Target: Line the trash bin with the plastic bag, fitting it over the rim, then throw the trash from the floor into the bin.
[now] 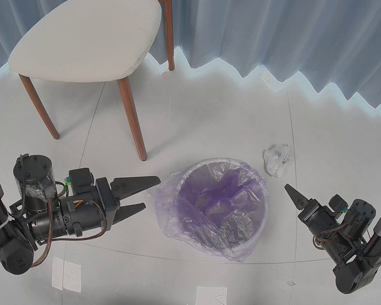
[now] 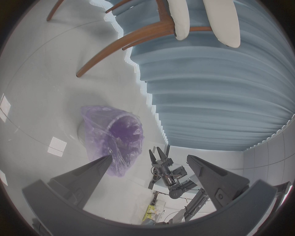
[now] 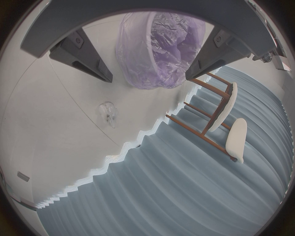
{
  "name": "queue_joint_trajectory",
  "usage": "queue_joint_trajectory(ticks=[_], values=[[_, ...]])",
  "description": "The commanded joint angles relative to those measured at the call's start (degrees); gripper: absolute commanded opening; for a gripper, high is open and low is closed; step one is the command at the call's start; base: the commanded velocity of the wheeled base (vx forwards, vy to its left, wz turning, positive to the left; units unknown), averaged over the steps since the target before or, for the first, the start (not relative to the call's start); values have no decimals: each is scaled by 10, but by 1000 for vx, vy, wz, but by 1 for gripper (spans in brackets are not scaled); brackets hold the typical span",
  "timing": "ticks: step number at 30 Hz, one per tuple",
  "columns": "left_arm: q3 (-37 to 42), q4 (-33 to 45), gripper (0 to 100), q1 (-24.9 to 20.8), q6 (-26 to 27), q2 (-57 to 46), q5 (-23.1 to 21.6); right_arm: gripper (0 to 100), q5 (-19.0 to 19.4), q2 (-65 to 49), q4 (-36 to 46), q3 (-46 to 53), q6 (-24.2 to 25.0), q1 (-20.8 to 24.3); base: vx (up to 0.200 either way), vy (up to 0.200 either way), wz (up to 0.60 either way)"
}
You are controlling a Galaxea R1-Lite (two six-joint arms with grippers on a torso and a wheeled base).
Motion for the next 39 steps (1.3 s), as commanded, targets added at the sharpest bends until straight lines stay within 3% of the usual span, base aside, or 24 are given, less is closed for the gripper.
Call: queue_joint_trajectory(ticks=[1, 26, 36, 39], values=[[5, 0, 100, -25, 0, 12, 1, 100, 0, -6, -9, 3, 0, 3, 0, 0, 0], [-22, 0, 100, -57, 0, 77, 12, 100, 0, -7, -9, 6, -3, 9, 0, 0, 0], [-31, -1, 100, -74, 1, 173, 14, 100, 0, 2, -9, 6, -3, 9, 0, 0, 0], [-51, 0, 100, -74, 0, 198, 34, 100, 0, 4, -10, 6, -4, 9, 0, 0, 0]])
